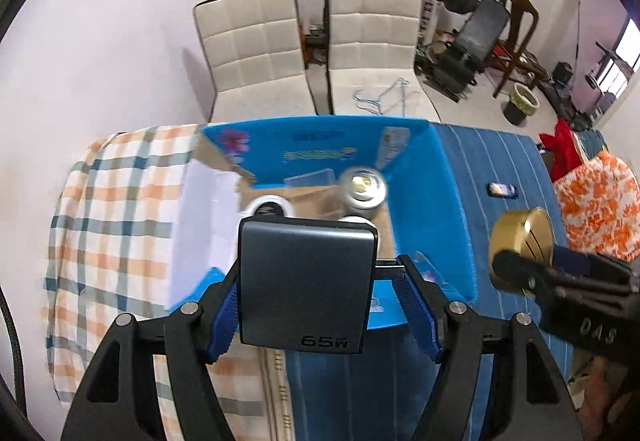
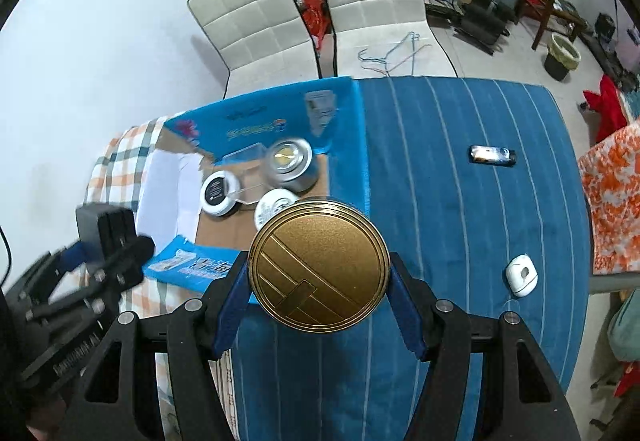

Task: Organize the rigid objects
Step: 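Carry the charger with the left tool while the right tool carries the gold tin to the box, then lower and release the charger with the left tool while the right tool releases the gold tin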

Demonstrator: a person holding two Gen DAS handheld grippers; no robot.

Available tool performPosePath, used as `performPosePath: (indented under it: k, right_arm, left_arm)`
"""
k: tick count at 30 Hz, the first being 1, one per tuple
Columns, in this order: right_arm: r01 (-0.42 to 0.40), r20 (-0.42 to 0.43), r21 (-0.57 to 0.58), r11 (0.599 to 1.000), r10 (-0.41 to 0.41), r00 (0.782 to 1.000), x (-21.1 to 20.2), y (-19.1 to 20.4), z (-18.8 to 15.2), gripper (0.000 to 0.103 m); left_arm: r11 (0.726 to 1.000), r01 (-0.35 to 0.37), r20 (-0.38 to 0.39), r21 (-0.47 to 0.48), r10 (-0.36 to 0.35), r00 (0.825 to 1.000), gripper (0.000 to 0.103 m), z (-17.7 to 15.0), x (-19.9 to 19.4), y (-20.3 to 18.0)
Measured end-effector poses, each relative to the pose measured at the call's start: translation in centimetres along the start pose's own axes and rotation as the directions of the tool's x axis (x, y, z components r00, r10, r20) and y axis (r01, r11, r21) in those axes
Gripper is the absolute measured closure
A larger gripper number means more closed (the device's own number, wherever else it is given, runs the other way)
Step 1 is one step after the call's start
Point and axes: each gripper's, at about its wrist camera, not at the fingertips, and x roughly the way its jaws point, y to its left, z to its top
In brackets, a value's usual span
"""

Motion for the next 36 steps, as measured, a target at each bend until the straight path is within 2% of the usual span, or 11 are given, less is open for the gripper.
performPosePath:
  k: [6, 12, 14, 16, 21, 25, 28, 30, 32, 36]
  right_arm:
    - [0.024, -0.003, -0.026, 0.999, -0.024, 1.0, 0.2, 2.7, -0.2, 0.036]
    - [-0.003, -0.065, 0.006, 1.0, 0.004, 0.998, 4.9, 3.4, 0.5, 0.036]
    - [-0.003, -0.097, 0.022, 1.0, 0.005, 0.995, 7.2, 3.5, 0.8, 0.036]
    - [-0.012, -0.129, 0.036, 0.999, 0.016, 0.992, 9.5, 3.6, 1.0, 0.036]
    - [0.048, -0.195, 0.023, 0.999, -0.043, 0.98, 14.7, 4.3, 1.4, 0.036]
    - [0.106, -0.211, -0.001, 0.994, -0.104, 0.972, 17.4, 4.8, 1.4, 0.036]
    - [0.128, -0.243, 0.01, 0.992, -0.121, 0.962, 19.2, 4.5, 1.0, 0.036]
    - [0.145, -0.234, 0.02, 0.989, -0.136, 0.963, 19.8, 4.2, 1.2, 0.036]
    - [0.142, -0.243, 0.032, 0.989, -0.13, 0.961, 20.4, 4.1, 1.4, 0.035]
    - [0.111, -0.285, 0.084, 0.99, -0.083, 0.955, 21.3, 3.6, 2.1, 0.035]
  left_arm:
    - [1.0, 0.01, 0.003, -0.018, -0.01, 1.0, 0.034, 0.2, -0.1, 3.4]
    - [0.993, 0.082, -0.08, -0.088, -0.089, 0.993, 0.034, 0.2, 3.6, 6.8]
    - [0.986, 0.121, -0.147, -0.117, -0.138, 0.979, 0.034, 0.1, 6.1, 7.9]
    - [0.982, 0.13, -0.191, -0.138, -0.155, 0.969, 0.034, 0.0, 8.1, 8.4]
    - [0.986, 0.106, -0.284, -0.128, -0.139, 0.949, 0.034, -0.2, 12.7, 8.6]
    - [0.99, 0.102, -0.364, -0.099, -0.131, 0.922, 0.034, -0.6, 16.1, 8.9]
    - [0.992, 0.087, -0.399, -0.087, -0.114, 0.91, 0.034, -1.0, 17.8, 9.1]
    - [0.993, 0.081, -0.415, -0.088, -0.11, 0.903, 0.034, -1.2, 18.6, 9.2]
    - [0.991, 0.091, -0.439, -0.095, -0.123, 0.89, 0.034, -1.5, 19.3, 9.2]
    - [0.991, 0.082, -0.458, -0.101, -0.12, 0.881, 0.034, -1.6, 20.5, 9.1]
